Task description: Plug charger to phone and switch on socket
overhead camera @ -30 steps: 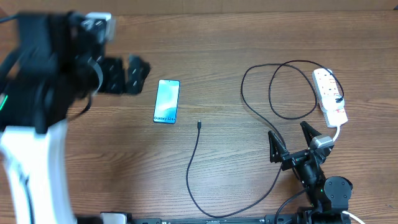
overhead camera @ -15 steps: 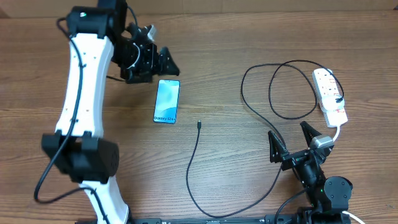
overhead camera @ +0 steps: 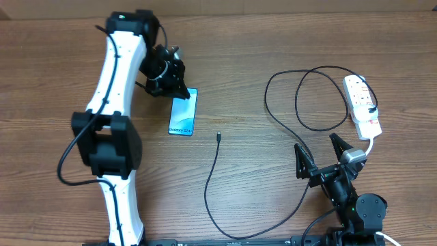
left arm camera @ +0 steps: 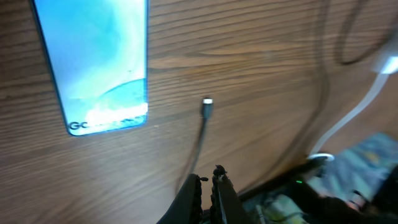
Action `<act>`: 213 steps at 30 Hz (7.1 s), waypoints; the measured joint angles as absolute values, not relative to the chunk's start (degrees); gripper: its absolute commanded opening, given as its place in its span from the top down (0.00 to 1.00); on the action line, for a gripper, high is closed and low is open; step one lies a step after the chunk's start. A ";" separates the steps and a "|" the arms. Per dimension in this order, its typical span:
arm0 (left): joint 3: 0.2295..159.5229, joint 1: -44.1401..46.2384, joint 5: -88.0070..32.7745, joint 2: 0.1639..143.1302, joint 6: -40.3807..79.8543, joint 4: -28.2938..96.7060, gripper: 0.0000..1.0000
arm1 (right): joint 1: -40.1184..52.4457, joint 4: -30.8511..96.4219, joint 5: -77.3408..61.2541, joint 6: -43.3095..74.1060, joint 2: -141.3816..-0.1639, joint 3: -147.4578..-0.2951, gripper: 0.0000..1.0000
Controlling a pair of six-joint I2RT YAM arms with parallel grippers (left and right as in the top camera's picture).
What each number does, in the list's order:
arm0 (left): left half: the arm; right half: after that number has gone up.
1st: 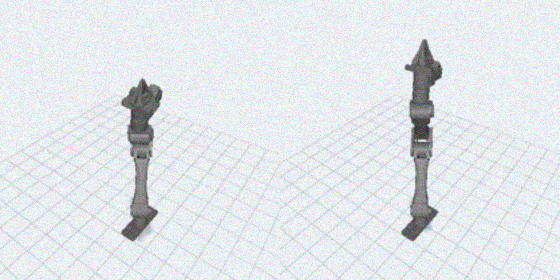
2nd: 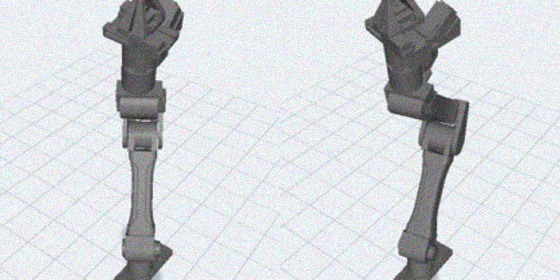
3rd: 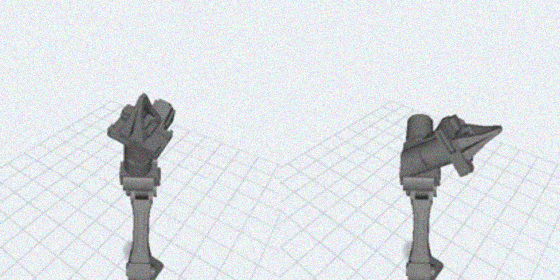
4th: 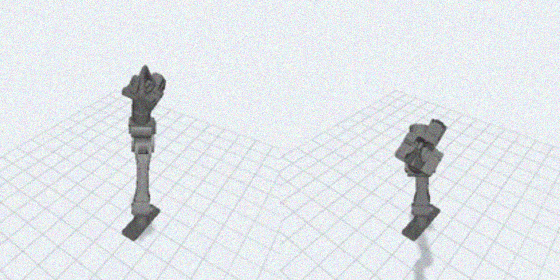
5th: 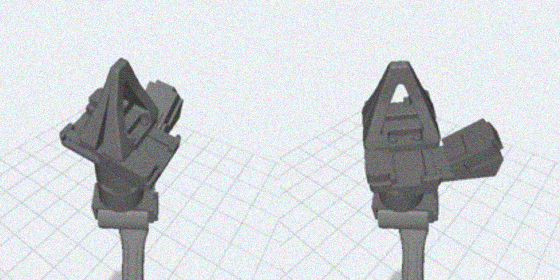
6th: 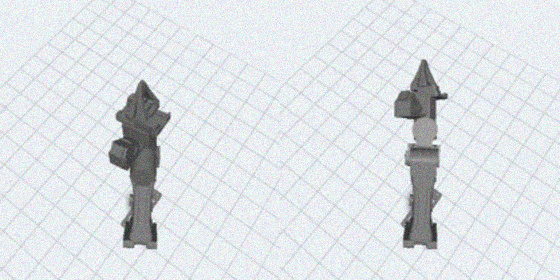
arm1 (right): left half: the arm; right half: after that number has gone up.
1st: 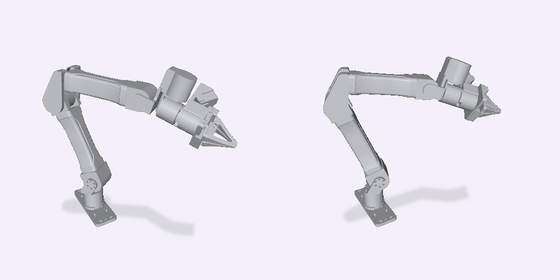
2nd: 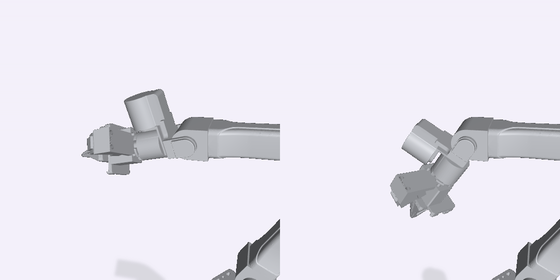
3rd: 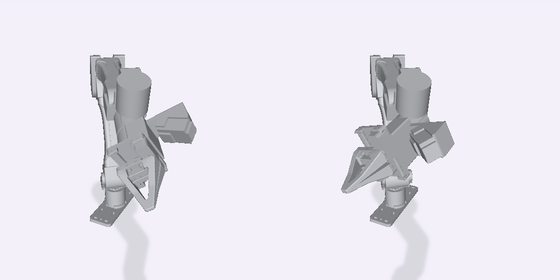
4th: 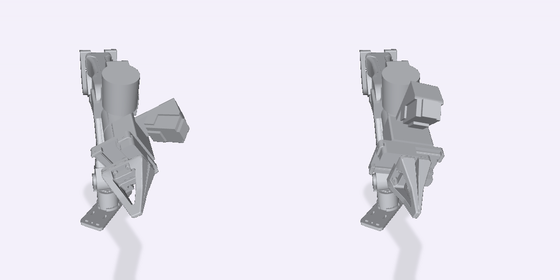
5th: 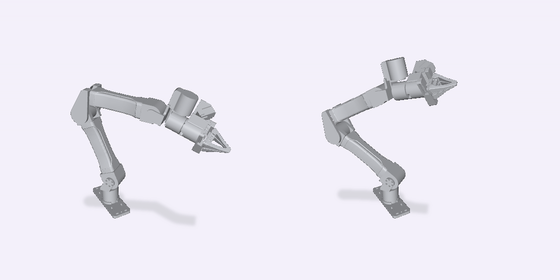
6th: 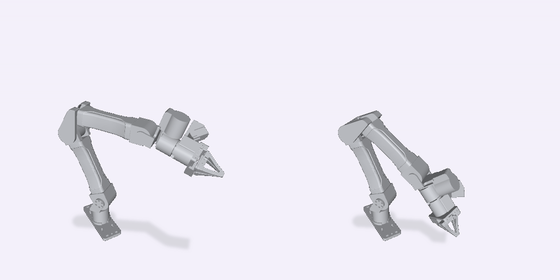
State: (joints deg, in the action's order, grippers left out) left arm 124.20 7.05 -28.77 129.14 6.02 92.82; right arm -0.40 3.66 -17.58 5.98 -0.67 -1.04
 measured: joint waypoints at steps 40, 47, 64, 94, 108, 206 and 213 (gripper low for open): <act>117.19 16.53 2.04 134.19 14.66 78.59 0.00 | -0.40 3.66 -17.56 6.00 -0.67 -1.04 0.00; 111.57 16.53 2.44 134.19 14.94 71.81 0.00 | -0.40 3.66 -17.56 6.00 -0.67 -1.04 0.00; 106.76 16.51 1.30 133.51 15.16 65.93 0.08 | -0.40 3.64 -17.54 6.00 -0.67 -1.04 0.00; 106.43 16.14 -0.19 133.51 11.29 65.28 0.25 | -0.40 3.66 -17.58 5.98 -0.67 -1.04 0.00; 106.43 16.21 -0.14 133.51 10.07 64.99 0.32 | -0.40 2.85 -16.43 5.96 -0.69 -1.04 0.00; 119.52 11.18 -27.44 135.17 11.79 87.07 0.37 | 24.03 -10.50 -45.78 28.73 -104.57 -50.46 0.04; 119.74 12.91 -27.81 135.17 11.57 87.22 0.35 | 24.05 -11.14 -46.06 30.39 -107.11 -50.46 0.08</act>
